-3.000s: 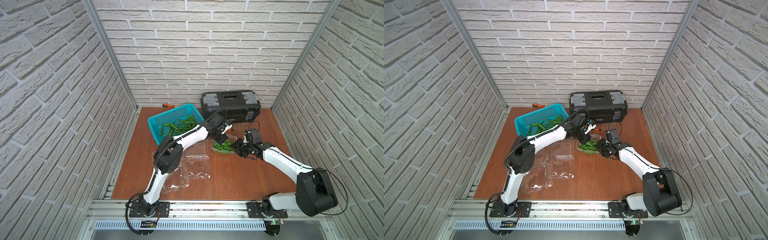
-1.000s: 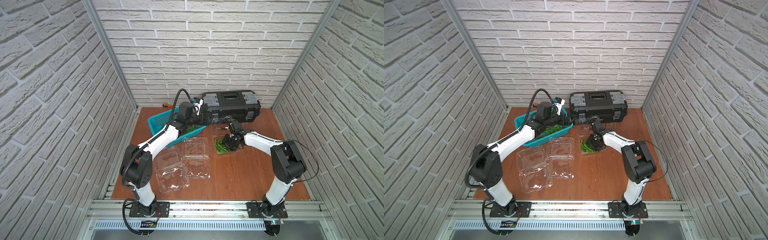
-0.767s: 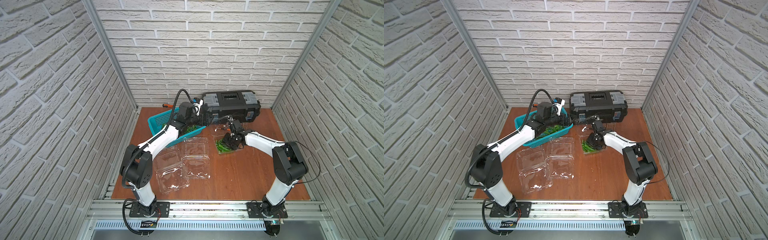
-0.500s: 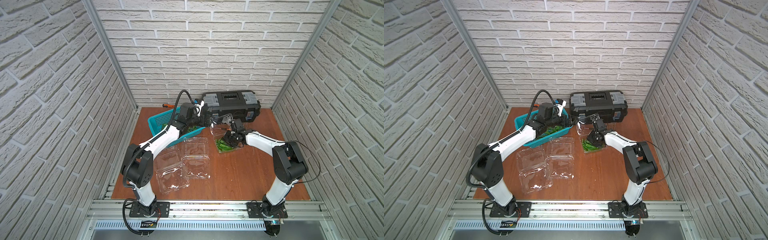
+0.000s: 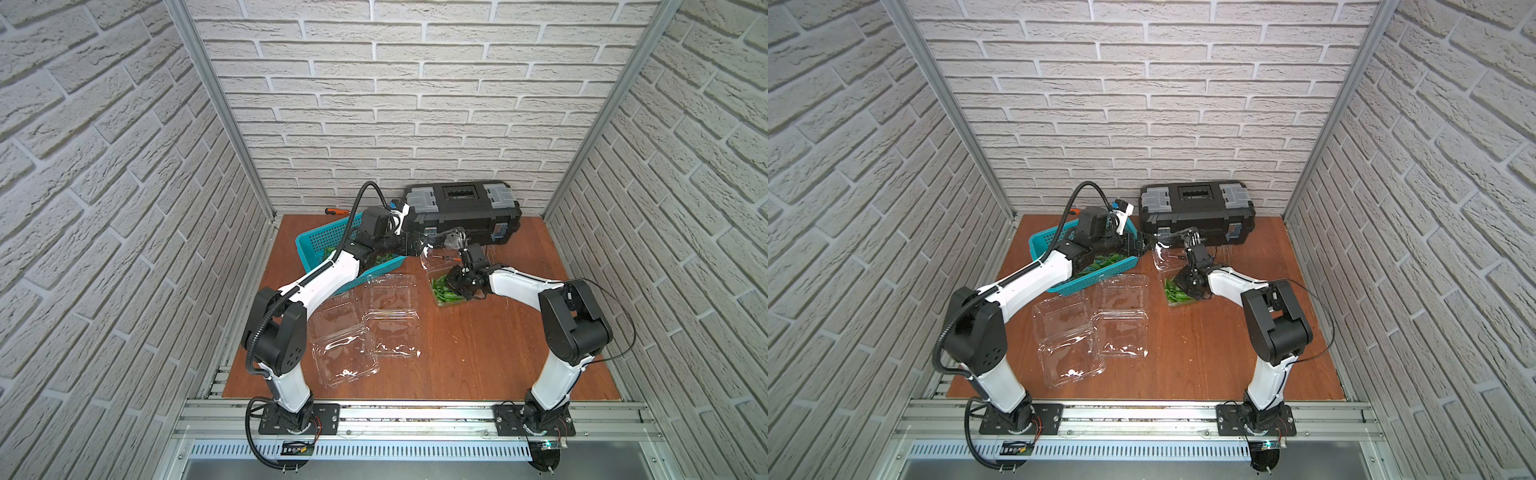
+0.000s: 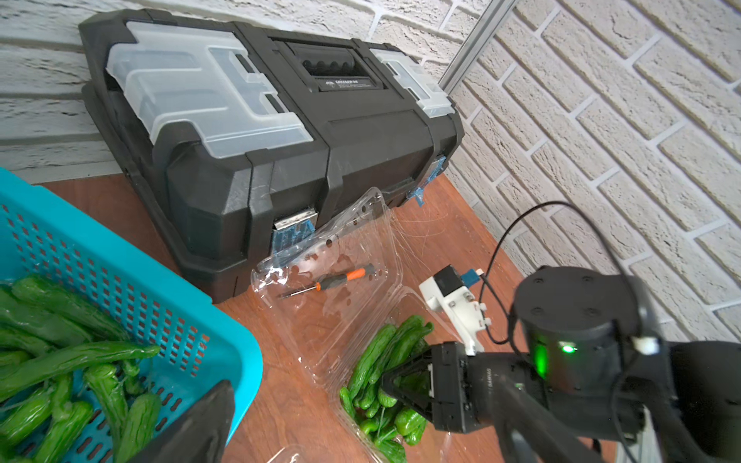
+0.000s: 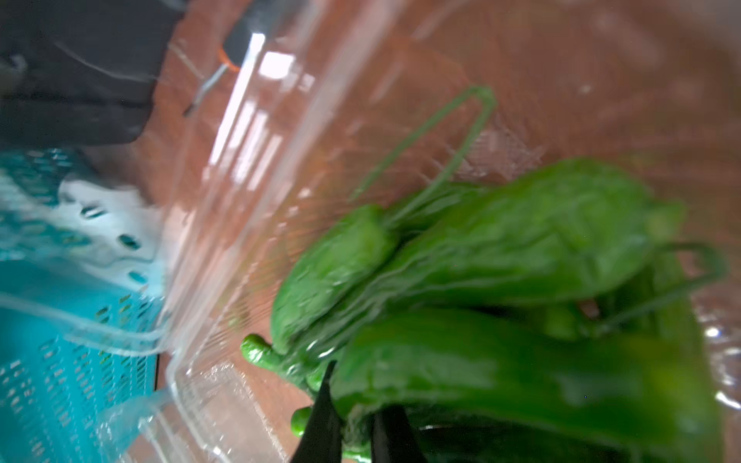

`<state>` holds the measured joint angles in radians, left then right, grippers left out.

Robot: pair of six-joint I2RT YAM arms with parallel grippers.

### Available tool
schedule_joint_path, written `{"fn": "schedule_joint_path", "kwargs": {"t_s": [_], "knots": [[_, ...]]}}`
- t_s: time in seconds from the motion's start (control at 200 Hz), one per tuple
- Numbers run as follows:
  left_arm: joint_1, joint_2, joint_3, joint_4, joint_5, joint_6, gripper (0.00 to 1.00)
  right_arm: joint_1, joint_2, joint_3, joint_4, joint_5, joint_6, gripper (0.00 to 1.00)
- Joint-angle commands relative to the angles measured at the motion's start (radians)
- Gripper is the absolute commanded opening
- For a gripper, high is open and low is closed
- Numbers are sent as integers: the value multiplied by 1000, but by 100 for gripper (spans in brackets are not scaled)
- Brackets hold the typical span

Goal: Take small green peppers out of containers
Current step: Pick up the green pepper from the packing box, then place the green pepper in the basket.

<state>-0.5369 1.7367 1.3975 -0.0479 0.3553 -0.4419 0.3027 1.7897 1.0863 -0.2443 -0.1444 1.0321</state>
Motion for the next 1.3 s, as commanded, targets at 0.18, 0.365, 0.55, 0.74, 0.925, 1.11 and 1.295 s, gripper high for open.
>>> {"fn": "schedule_joint_path", "kwargs": {"t_s": [0.18,0.365,0.55,0.74,0.925,1.11,1.295], "knots": [[7,16,-20,32,-112,-36,98,-3,-149,44,-56,-91,-123,5],[50,-43,-107,79,-273,-112,98,4,-190,90,-48,-126,-155,5],[112,-129,-229,71,-464,-210,98,52,-165,189,108,-172,-164,5],[136,-201,-279,4,-595,-215,98,129,65,485,214,-301,-153,7],[133,-230,-305,-22,-614,-214,98,177,349,746,322,-412,-61,24],[104,-194,-286,-19,-567,-192,98,161,350,621,527,-417,96,38],[85,-143,-267,27,-494,-187,98,133,96,367,372,-297,-89,37]]}}
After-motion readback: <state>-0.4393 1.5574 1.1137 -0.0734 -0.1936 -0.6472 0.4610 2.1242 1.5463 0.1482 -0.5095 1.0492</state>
